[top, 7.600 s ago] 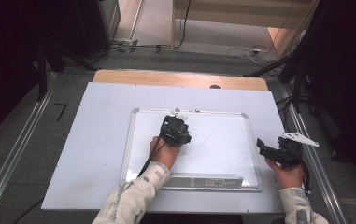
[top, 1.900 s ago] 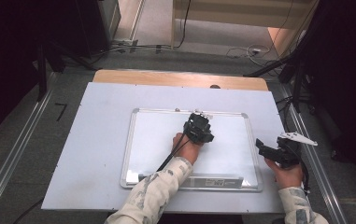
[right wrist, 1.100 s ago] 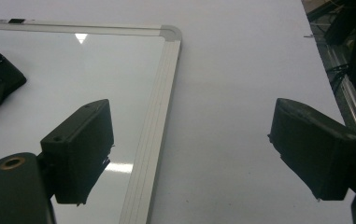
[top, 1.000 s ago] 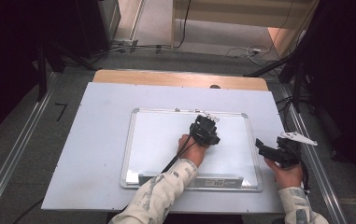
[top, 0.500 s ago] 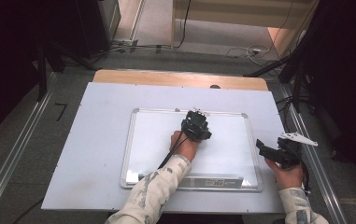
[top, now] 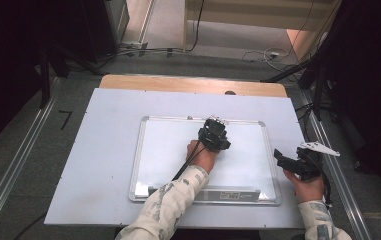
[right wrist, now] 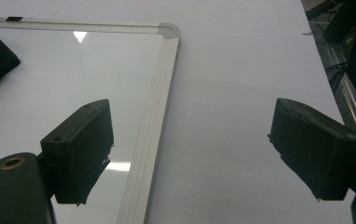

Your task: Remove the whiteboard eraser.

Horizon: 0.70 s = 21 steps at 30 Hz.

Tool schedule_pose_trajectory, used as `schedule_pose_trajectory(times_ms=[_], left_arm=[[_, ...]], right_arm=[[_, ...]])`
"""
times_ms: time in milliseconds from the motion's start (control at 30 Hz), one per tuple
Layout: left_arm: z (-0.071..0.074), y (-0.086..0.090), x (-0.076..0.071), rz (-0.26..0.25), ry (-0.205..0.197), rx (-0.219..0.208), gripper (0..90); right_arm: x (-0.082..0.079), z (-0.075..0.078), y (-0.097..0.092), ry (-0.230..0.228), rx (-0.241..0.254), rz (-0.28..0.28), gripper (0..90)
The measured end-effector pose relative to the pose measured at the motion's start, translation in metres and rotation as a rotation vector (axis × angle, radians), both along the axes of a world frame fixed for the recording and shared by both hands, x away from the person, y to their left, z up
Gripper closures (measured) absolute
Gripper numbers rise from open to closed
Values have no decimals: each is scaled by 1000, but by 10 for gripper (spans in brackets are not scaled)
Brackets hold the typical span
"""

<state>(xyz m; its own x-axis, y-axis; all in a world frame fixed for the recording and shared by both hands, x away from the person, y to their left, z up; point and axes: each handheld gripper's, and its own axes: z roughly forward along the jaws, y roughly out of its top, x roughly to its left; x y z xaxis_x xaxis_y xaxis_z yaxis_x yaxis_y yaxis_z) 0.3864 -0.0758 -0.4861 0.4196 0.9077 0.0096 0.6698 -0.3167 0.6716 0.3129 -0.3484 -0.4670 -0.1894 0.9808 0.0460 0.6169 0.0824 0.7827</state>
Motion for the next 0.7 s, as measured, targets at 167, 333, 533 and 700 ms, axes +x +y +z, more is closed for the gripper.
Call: schedule_pose_trajectory(times_ms=[167,333,533,700], left_arm=[[0,-3,-1,-1,0,1,403],[0,-7,-2,-11,-1,0,403],[0,-13,-4,-22,0,0,403],[0,-18,-6,-29,-2,1,403]], right_arm=[[0,0,1,3,-1,2,122],[0,0,1,4,0,2,122],[0,0,1,3,1,1,122],[1,0,1,3,1,3,122]])
